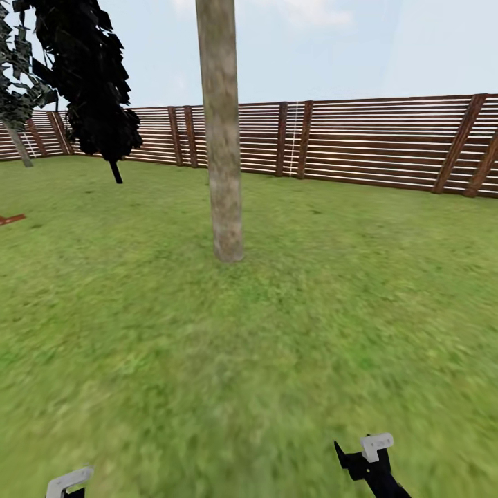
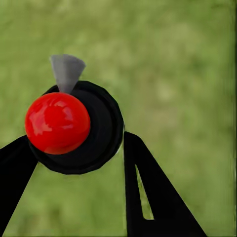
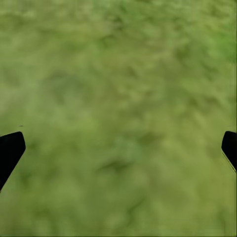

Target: In the garden, pick up the pesticide atomizer on the floor and spray pesticide onto both trees until each tree trunk is fully covered.

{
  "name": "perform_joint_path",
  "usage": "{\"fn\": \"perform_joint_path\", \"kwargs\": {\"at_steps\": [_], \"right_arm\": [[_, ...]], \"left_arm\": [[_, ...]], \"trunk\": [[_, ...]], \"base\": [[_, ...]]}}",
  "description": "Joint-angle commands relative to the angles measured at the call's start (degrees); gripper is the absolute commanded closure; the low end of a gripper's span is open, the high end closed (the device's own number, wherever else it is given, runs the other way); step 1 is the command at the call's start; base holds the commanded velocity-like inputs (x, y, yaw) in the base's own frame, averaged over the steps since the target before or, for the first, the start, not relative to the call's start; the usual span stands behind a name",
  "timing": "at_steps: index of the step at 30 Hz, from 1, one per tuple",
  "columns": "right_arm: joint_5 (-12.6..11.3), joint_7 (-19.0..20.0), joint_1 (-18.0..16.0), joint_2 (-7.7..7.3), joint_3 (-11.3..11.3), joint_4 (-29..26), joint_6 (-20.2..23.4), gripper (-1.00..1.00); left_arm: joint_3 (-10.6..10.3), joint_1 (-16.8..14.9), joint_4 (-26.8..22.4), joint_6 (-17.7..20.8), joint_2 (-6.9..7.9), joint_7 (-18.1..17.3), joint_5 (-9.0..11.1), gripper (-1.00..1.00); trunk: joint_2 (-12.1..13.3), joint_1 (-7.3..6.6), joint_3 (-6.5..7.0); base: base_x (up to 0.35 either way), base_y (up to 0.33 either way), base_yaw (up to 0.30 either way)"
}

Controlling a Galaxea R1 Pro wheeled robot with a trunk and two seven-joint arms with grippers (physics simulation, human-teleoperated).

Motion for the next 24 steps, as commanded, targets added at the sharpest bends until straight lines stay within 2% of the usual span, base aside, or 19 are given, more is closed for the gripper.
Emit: {"fn": "perform_joint_path", "kwargs": {"at_steps": [1, 24], "right_arm": [[0.3, 0.3, 0.0, -0.01, -0.5, 0.0, -0.2, -1.00], [0.3, 0.3, 0.0, -0.10, -0.5, 0.0, -0.2, -1.00]], "left_arm": [[0.3, -0.1, 0.1, -0.2, -0.01, 0.1, -0.6, 1.00], [0.3, -0.1, 0.1, -0.3, -0.01, 0.1, -0.7, 1.00]], "trunk": [[0.0, 0.02, -0.05], [0.0, 0.02, -0.05]], "base": [[0.341, 0.000, 0.000], [0.341, 0.000, 0.000]]}}
